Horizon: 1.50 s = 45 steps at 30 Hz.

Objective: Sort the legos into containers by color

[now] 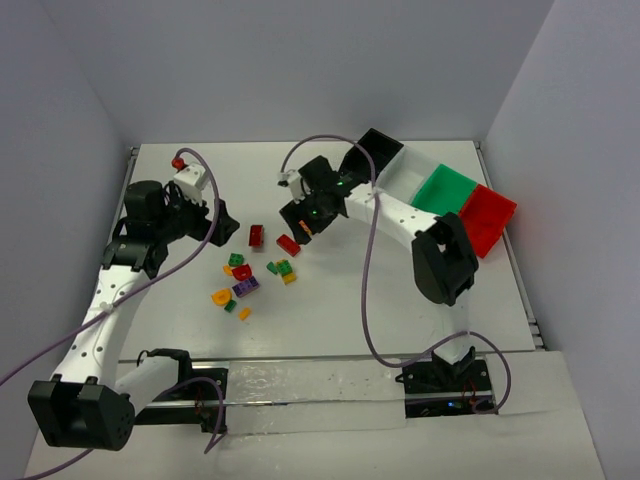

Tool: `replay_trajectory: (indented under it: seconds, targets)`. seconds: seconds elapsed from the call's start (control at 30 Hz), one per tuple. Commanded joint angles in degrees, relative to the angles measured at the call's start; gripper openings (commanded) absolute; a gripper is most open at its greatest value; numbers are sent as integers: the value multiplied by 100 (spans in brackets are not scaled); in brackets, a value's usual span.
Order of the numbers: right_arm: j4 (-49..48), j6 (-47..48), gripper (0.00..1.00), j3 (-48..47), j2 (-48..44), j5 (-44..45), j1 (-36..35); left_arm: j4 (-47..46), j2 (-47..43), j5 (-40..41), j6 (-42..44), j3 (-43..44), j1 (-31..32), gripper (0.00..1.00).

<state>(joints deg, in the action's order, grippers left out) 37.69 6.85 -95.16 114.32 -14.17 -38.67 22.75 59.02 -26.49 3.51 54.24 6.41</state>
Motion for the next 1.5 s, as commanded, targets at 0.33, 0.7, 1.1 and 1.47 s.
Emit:
replay_trajectory:
  seconds: [0.33, 0.7, 1.1, 1.47]
  targets:
    - [-33, 52, 76, -1526, 1367, 147, -422, -288, -3, -281, -209, 288, -236, 99]
    - [-157, 249, 76, -1507, 1875, 502, -421, -278, -58, -215, -175, 234, -245, 99]
    - [-164, 172, 11, -494, 725, 198, -412, -342, -29, -136, -156, 201, -245, 99]
    - [291, 154, 0, 1061, -2014, 152, 1740, -578, 356, 269, -275, 145, -113, 95]
